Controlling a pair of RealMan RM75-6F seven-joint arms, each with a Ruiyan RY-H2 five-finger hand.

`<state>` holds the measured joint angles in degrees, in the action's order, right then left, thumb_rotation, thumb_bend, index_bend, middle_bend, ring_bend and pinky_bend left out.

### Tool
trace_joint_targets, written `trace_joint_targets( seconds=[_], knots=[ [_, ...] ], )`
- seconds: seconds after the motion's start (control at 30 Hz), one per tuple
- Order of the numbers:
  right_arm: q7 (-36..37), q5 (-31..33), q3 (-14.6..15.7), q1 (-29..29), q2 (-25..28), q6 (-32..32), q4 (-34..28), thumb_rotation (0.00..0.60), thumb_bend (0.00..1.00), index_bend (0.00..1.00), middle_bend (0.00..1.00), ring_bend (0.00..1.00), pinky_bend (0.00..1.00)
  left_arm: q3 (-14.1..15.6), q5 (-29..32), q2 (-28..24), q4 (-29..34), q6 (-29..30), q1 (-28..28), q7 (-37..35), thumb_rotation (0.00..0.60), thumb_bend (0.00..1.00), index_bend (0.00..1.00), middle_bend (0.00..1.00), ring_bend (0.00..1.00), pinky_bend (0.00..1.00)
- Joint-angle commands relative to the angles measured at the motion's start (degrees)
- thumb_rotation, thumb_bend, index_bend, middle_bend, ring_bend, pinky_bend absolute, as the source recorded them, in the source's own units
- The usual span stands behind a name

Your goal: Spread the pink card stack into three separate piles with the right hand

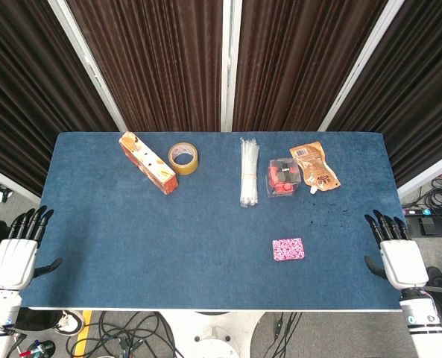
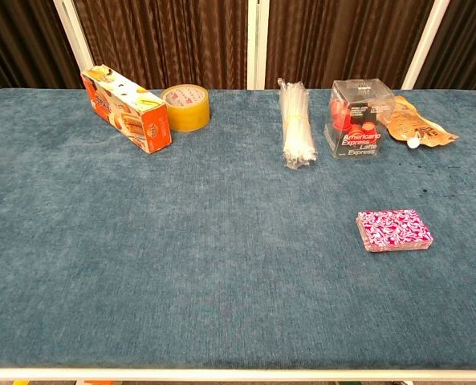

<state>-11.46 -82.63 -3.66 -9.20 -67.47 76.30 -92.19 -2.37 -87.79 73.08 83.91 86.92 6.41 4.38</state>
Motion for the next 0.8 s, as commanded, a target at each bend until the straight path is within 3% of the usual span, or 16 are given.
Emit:
trace_joint_targets(
  seconds=[0.03, 0.17, 0.33, 0.8],
  knots=[
    [-1.2, 0.8, 0.1, -1.6, -0.3, -3.3, -0.9, 0.600, 0.24, 0.00, 0.10, 0.73, 0.80, 0.1, 0.2, 0.0, 0.0, -0.4, 0.1, 0.1, 0.600, 0.00, 0.04, 0.03, 0.00, 0.10],
    [-3.5, 0.0, 0.3, -4.6, -0.8, -7.5, -1.1, 0.600, 0.21, 0.00, 0.06, 0.76, 0.83, 0.2, 0.4, -0.2, 0.3, -1.0, 0.2, 0.5, 0.600, 0.00, 0.04, 0.03, 0.00, 0.10],
    [-7.5, 2.9, -0.2, -7.9, -3.2, -12.6, -1.5, 0.600, 0.18, 0.08, 0.12, 0.76, 0.83, 0.4, -0.6, -0.3, -0.2, -0.7, 0.4, -1.0, 0.600, 0.00, 0.04, 0.03, 0.00, 0.10],
    [-15.4, 11.1, -0.8, -13.9, -11.0, -20.0, 0.0, 0.600, 0.19, 0.14, 0.19, 0.78, 0.84, 0.6, -0.2, -0.4, -1.9, -0.8, 0.1, -3.2, 0.600, 0.00, 0.04, 0.03, 0.00, 0.10]
  ],
)
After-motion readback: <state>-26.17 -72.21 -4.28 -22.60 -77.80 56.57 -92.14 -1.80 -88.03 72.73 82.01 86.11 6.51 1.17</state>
